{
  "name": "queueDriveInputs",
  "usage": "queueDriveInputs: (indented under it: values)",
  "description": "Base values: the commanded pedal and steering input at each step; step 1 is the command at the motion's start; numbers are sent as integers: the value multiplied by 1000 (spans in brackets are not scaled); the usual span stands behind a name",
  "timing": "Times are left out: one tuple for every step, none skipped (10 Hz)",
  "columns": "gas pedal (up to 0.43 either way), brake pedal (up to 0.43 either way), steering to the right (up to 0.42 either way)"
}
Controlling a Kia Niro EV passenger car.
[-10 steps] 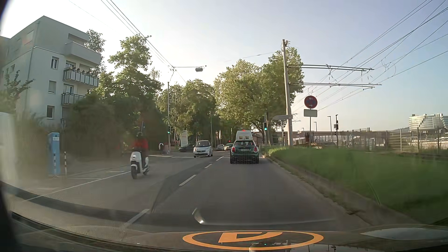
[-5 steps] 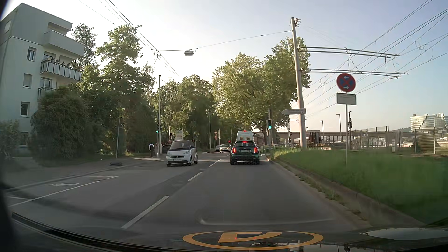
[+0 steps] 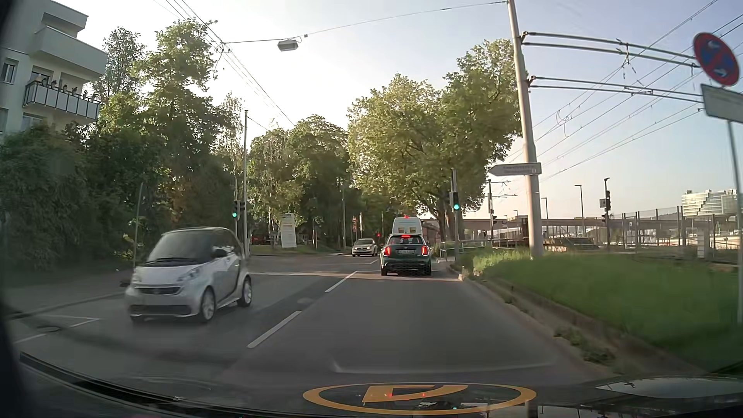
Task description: Follow the waypoints while adhering to traffic rules and regulations
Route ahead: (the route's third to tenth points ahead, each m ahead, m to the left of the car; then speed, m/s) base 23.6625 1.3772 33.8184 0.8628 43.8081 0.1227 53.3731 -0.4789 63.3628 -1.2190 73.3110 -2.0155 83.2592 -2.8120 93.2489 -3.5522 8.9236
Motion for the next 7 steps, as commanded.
queueDriveInputs:
  values:
    - [59, 0, 0]
    - [39, 0, 0]
    - [20, 0, 0]
    - [0, 0, 0]
    - [0, 0, 0]
    - [0, 0, 0]
    - [0, 0, 0]
